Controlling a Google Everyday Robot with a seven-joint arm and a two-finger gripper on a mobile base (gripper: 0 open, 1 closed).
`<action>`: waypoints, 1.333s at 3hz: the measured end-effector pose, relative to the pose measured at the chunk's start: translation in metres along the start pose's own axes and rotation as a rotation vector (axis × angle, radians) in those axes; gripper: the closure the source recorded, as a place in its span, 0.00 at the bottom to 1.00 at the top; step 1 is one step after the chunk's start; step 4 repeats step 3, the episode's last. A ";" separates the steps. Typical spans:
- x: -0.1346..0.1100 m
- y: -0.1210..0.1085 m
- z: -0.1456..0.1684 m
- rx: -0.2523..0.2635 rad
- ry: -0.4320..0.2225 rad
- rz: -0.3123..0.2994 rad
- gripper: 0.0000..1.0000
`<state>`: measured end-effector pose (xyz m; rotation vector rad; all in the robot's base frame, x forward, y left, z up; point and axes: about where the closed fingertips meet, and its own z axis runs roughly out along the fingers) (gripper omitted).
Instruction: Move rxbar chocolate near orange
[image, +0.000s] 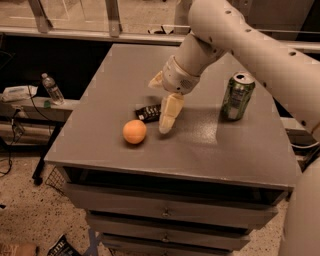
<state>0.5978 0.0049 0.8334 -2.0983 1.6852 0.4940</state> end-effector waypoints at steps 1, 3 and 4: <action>0.000 0.000 0.000 0.000 0.000 0.000 0.00; 0.041 0.022 -0.056 0.111 0.167 0.140 0.00; 0.041 0.022 -0.056 0.111 0.167 0.140 0.00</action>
Offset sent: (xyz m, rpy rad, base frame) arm -0.0115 -0.0689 0.0235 -0.1211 -0.0458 -0.1873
